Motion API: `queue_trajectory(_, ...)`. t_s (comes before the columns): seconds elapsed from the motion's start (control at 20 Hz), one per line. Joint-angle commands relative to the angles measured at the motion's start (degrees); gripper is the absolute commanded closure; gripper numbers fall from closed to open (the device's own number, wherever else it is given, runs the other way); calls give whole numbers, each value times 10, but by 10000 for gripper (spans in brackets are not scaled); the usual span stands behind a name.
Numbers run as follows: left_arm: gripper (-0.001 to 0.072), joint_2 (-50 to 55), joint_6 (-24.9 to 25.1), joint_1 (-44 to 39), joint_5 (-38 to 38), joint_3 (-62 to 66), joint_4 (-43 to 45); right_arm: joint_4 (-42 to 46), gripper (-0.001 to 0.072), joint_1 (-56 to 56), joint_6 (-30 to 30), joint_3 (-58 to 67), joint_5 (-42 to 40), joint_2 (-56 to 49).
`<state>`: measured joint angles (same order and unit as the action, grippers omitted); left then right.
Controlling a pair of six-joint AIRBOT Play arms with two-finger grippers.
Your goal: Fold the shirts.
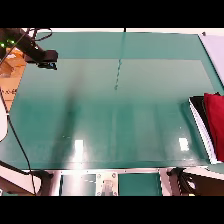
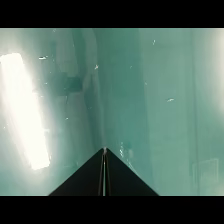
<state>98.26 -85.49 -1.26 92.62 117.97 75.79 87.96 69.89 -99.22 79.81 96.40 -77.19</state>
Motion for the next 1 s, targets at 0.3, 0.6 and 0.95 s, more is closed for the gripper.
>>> queue_trajectory(0.3, 685, -17, -16, -1, -4, 0, -47, -149, 700, -162, -13, 179, -30, 0)
queue_trajectory(0.6, 685, -135, -46, -44, -26, -160, -36, -118, 701, -447, 14, 53, -89, 26)
queue_trajectory(0.95, 685, -292, -75, -71, -112, -450, -38, -115, 701, -686, 12, -144, -249, 43)
